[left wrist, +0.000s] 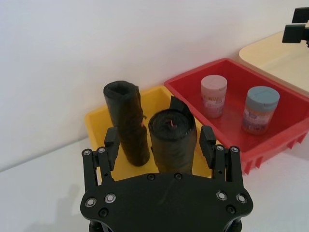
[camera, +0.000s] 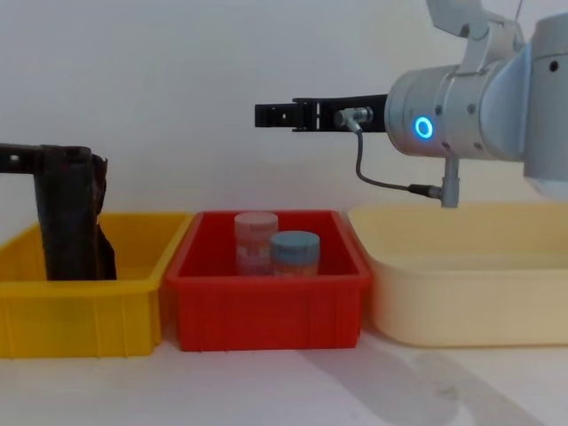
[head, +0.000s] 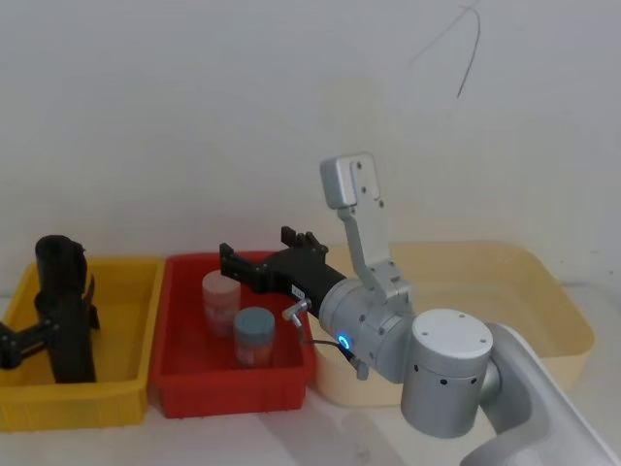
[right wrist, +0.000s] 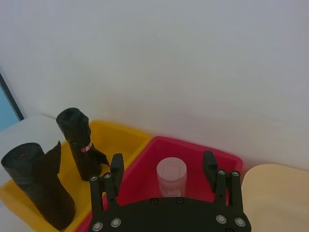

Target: Pick up the garbage bag with the one hand and transfer it to the other hand.

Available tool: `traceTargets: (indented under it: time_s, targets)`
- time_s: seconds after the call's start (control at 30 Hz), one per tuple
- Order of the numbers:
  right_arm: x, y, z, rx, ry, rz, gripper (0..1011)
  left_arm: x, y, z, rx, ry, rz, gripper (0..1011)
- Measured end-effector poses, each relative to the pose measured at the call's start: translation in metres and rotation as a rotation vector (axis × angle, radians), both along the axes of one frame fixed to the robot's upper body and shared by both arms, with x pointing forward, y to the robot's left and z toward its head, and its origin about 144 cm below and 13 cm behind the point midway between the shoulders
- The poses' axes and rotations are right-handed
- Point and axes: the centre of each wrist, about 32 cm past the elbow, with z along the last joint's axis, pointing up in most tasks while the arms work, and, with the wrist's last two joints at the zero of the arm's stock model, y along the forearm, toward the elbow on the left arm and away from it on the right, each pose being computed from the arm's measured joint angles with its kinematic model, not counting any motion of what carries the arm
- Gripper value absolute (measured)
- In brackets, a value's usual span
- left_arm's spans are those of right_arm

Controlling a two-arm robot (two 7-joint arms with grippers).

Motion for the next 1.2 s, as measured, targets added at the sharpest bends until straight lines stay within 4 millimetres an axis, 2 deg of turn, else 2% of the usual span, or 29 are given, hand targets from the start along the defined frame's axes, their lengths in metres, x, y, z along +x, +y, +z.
traceTargets:
  time_s: [0.37,0.63,1.2]
  targets:
    - [0.004,-0.001,-0.005,-0.007,0.014,-0.011,1001,0.04,-0.003,-0.018,-0.052,0.015,-0.062,1002]
    - [0.007,-0.001,-0.008,-0.005,0.024,-0.015,1001,0.058,-0.004,-0.033,-0.105,0.044,-0.111,1001]
    - [0.016,0.0,-0.009,-0.006,0.047,0.002,1001,0.075,-0.005,-0.053,-0.164,0.079,-0.161,1002]
